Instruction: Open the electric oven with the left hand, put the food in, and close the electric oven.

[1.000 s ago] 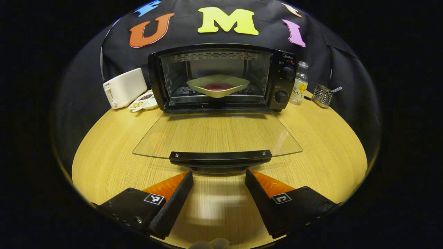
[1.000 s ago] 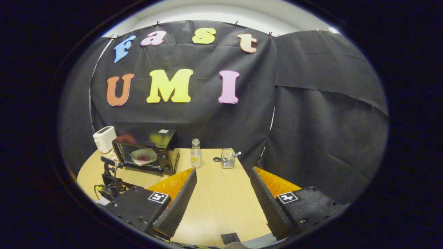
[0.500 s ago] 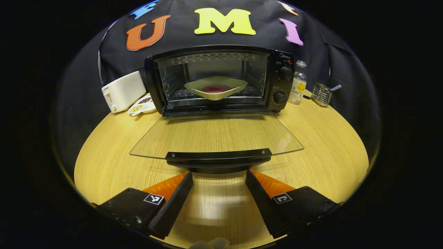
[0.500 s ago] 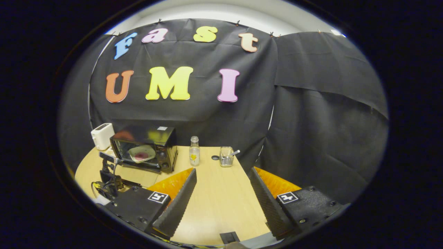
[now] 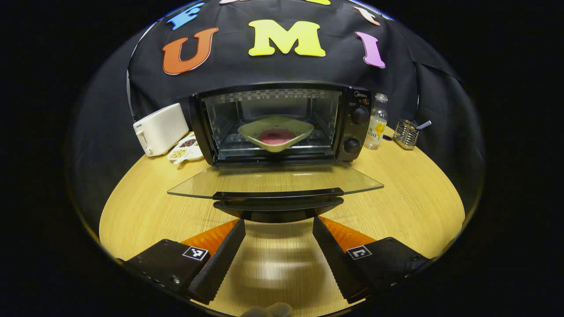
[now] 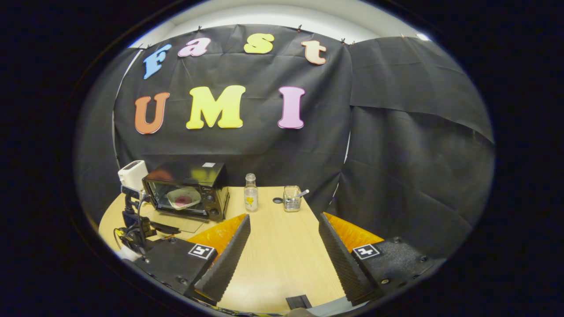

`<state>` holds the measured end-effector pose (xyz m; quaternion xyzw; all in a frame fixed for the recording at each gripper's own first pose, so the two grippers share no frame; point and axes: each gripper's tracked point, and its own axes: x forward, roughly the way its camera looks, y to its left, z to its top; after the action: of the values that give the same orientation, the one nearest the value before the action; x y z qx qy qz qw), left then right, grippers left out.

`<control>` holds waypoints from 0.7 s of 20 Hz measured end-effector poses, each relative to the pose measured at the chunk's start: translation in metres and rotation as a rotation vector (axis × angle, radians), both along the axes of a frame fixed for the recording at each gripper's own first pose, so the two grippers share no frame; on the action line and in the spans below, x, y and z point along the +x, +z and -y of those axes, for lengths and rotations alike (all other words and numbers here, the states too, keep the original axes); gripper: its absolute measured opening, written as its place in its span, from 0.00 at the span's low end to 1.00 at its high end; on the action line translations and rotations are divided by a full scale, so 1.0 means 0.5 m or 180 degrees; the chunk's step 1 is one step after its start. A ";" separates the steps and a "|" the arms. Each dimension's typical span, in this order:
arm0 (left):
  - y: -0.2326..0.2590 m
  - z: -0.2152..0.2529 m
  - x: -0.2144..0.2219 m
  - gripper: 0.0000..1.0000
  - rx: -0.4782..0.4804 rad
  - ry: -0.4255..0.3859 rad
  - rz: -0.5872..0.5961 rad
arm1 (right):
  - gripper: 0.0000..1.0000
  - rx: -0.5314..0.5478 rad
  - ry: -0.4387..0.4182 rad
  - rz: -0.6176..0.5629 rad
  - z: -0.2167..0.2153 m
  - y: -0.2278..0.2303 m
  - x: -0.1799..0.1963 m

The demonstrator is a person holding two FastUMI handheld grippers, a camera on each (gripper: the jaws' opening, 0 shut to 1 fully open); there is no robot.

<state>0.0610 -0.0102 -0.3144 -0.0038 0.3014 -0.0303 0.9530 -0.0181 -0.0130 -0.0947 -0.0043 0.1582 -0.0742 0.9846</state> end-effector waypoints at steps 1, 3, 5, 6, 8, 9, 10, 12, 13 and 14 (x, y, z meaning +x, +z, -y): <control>0.014 -0.001 0.008 0.98 -0.0004 0.0006 0.0048 | 0.99 -0.0006 0.0010 -0.0012 -0.002 -0.003 0.000; 0.045 -0.004 0.029 0.98 -0.0019 0.0022 0.0136 | 0.99 -0.0006 0.0013 -0.0008 -0.004 0.000 0.003; 0.075 -0.007 0.052 0.98 -0.0032 0.0038 0.0236 | 0.99 -0.0013 0.0028 -0.0026 -0.011 -0.003 0.003; 0.091 -0.009 0.064 0.98 -0.0037 0.0052 0.0284 | 0.99 -0.0031 0.0032 -0.0018 -0.011 -0.002 0.003; 0.118 -0.009 0.087 0.98 -0.0067 0.0064 0.0359 | 0.99 -0.0027 0.0034 -0.0014 -0.013 0.000 0.003; 0.130 -0.009 0.100 0.98 -0.0073 0.0061 0.0394 | 0.99 -0.0020 0.0026 -0.0005 -0.014 0.001 0.002; 0.139 -0.011 0.111 0.98 -0.0068 0.0056 0.0424 | 0.99 -0.0018 0.0020 -0.0008 -0.014 0.002 0.003; 0.154 -0.011 0.133 0.98 -0.0048 0.0048 0.0479 | 0.99 -0.0021 0.0001 0.0003 -0.011 0.003 0.003; 0.162 -0.013 0.144 0.98 -0.0041 0.0042 0.0500 | 0.99 -0.0018 -0.0011 0.0003 -0.009 0.005 0.003; 0.168 -0.012 0.154 0.98 -0.0036 0.0037 0.0522 | 0.99 -0.0006 -0.0017 0.0008 -0.008 0.005 0.004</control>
<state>0.1378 -0.0039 -0.2302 -0.0085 0.2221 -0.0267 0.9746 -0.0159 -0.0089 -0.0921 -0.0047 0.1569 -0.0770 0.9846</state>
